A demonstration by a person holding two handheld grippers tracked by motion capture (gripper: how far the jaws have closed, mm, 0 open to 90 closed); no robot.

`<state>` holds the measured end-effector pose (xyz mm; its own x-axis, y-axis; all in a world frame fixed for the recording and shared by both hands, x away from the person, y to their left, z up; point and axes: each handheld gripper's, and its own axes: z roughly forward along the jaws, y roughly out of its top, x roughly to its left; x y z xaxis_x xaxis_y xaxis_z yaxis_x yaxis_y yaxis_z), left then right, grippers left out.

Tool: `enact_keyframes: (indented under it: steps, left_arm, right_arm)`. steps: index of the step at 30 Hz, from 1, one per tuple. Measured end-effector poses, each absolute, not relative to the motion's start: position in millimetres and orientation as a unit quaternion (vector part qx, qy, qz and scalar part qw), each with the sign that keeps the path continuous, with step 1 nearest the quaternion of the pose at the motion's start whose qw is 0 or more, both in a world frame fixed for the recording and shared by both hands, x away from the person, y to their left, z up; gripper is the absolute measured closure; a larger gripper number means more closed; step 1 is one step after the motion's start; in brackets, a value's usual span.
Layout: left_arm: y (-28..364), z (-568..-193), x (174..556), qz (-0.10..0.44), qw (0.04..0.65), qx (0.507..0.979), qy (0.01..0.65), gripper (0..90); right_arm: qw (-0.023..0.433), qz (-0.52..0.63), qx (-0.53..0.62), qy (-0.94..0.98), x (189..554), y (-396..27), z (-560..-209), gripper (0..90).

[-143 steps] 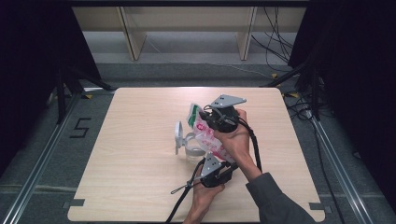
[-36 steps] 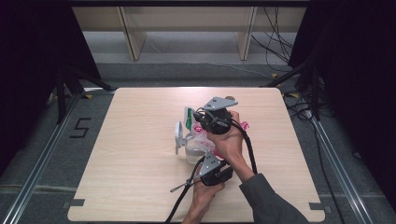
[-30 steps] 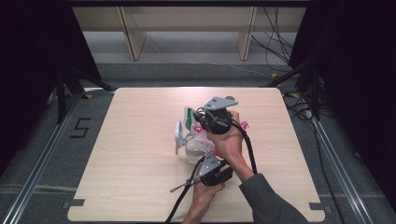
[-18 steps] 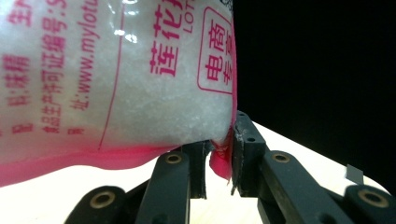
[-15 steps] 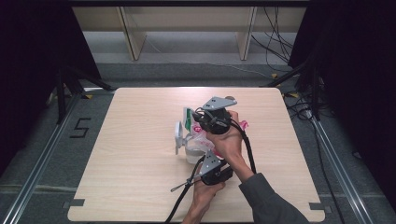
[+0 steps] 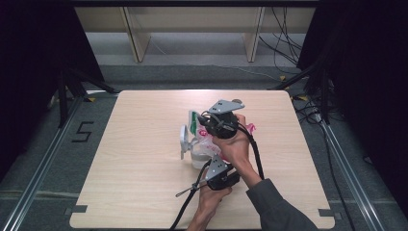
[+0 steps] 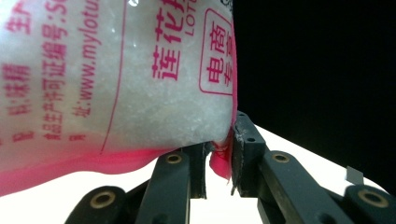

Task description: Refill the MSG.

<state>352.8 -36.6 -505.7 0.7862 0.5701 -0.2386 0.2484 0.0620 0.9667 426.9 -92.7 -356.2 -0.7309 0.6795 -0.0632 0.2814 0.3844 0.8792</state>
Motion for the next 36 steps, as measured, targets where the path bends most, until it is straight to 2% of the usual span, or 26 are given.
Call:
enact_keyframes:
  steps: [17, 19, 21, 28, 36]
  left_arm:
    - [-34.6, -503.3, 352.0, 0.123, 0.663, 0.672, 0.307, 77.5]
    - [-35.1, -503.7, 352.0, 0.121, 0.664, 0.67, 0.308, 77.4]
    - [-34.9, -503.2, 351.6, 0.123, 0.664, 0.67, 0.308, 77.4]
    - [-33.2, -503.3, 352.0, 0.128, 0.658, 0.677, 0.304, 77.5]
    - [-33.1, -503.7, 352.3, 0.122, 0.664, 0.67, 0.308, 77.4]
  right_arm:
    - [0.213, 0.468, 0.292, 0.807, 428.7, -89.7, -357.7, 90.0]
    - [0.202, 0.461, 0.299, 0.811, 427.3, -89.5, -357.8, 90.0]
    - [0.213, 0.462, 0.292, 0.81, 427.8, -88.4, -358.3, 90.0]
    - [0.197, 0.463, 0.302, 0.81, 426.0, -88.1, -356.9, 90.0]
    - [0.207, 0.469, 0.301, 0.804, 427.8, -88.5, -357.4, 90.0]
